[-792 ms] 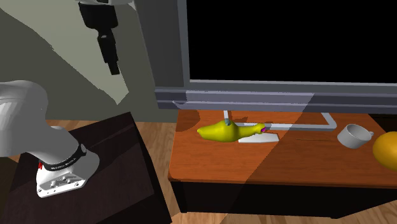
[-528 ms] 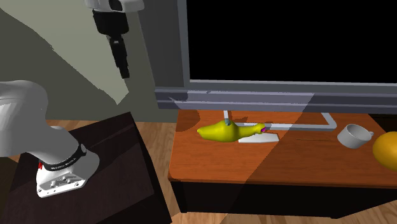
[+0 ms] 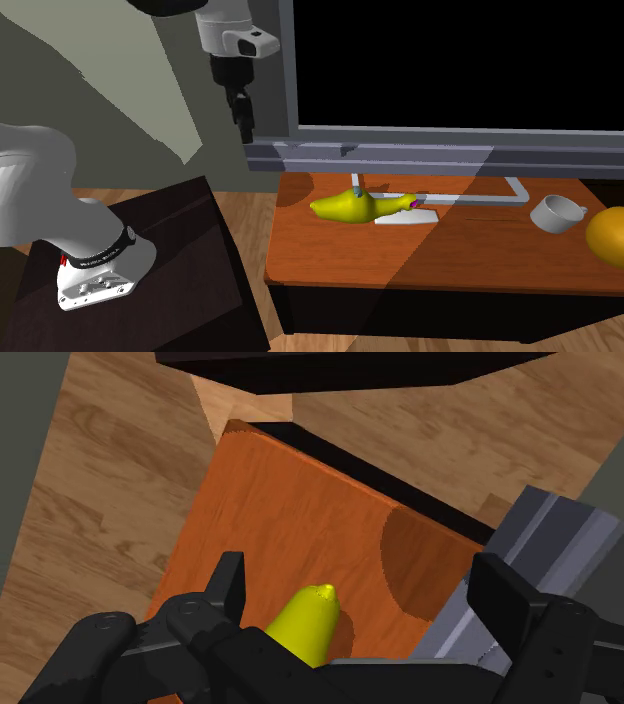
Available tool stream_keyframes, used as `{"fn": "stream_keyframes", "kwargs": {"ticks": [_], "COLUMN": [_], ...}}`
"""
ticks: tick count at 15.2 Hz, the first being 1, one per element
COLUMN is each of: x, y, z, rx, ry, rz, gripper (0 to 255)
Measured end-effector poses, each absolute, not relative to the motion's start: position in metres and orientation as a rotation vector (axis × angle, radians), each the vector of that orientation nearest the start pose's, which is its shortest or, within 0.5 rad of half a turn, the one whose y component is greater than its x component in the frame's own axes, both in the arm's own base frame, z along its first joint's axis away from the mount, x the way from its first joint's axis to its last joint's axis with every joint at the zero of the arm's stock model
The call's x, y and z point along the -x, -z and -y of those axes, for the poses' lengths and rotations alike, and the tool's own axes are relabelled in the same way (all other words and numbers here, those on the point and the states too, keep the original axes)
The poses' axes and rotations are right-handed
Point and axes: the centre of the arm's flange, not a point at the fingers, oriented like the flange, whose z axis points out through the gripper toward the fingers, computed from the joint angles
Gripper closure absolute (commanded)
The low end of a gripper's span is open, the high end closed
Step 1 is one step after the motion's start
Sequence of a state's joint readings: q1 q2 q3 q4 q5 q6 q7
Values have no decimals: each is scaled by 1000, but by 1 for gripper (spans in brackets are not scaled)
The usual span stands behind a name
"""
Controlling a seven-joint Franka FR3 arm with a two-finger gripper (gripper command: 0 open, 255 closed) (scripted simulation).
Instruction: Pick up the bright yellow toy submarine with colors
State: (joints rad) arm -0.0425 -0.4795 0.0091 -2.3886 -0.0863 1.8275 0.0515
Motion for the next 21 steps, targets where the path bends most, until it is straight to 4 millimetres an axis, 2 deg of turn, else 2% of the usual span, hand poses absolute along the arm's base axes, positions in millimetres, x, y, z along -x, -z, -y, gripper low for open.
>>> {"fn": "stream_keyframes", "kwargs": {"ticks": [9, 14, 21], "x": [-483, -536, -607], "y": [-411, -375, -323], "z": [44, 53, 76], "rx": [3269, 3294, 3328], "ry": [-110, -96, -80], "rz": [-69, -52, -29], "gripper": [0, 0, 0]}}
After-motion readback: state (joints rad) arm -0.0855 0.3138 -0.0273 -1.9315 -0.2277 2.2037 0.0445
